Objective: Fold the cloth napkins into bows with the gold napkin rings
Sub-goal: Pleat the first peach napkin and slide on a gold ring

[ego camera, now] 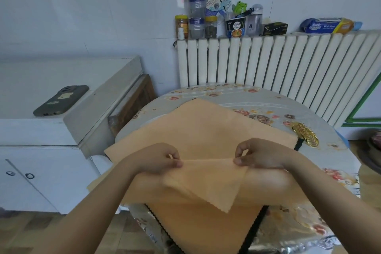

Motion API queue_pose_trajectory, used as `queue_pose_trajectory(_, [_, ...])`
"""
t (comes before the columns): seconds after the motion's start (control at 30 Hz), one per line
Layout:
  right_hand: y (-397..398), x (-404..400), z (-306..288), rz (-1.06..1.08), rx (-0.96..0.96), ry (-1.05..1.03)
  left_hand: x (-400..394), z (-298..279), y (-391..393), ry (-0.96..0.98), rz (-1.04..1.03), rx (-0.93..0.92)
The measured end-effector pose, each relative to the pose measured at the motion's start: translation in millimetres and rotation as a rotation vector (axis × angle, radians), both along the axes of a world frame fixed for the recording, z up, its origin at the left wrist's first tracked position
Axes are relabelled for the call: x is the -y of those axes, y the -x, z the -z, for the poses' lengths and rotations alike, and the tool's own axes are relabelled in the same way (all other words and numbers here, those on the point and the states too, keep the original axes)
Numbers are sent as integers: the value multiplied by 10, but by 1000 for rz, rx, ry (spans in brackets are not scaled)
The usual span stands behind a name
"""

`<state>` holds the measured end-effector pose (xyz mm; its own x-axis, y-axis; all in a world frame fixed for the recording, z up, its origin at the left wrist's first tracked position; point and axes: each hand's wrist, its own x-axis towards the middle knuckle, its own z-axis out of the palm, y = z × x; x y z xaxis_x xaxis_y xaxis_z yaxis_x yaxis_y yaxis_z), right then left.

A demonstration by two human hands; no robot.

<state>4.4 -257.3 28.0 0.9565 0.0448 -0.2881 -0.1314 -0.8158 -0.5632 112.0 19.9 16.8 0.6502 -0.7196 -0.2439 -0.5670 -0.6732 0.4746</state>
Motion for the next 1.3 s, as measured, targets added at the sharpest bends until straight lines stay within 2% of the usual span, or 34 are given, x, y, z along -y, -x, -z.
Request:
queue_pose_trajectory(0.2, [-623,51,381,209,198,207,368,402,-360,19,-313,276])
queue_pose_trajectory(0.27, [-715,43,540,221,297,340,449,572,-411,8,-324,415])
queue_pose_trajectory(0.33, [-752,11,664,139,385,327,507,719,-440,56,-240,461])
queue_pose_trajectory(0.4, [-754,-38,745,18,329,182,550,826,-425,150,-116,357])
queue_pose_trajectory(0.5, [-737,-116,920,-98,193,124,547,990,-412,250,-23,176])
queue_pose_trajectory(0.63, [-815,-145,1130,8,301,90,521,1019,-497,178,16,89])
queue_pose_trajectory(0.73, [-964,-118,1123,6,350,58,529,984,-618,134,38,43])
queue_pose_trajectory(0.8, [-1092,-72,1048,121,445,-76,596,959,-737,184,-40,93])
queue_pose_trajectory(0.87, [-1265,2,970,244,533,-175,694,914,-909,326,-242,113])
queue_pose_trajectory(0.93, [-1443,62,879,272,501,-155,815,854,-1075,424,-406,104])
queue_pose_trajectory(1.03, [-1743,161,887,303,376,17,987,866,-1337,371,-515,154])
queue_pose_trajectory(1.13, [-2010,218,1002,373,367,167,1140,966,-1570,247,-536,233])
queue_pose_trajectory(1.3, [-2280,244,1170,431,340,152,1300,1072,-1812,227,-519,245])
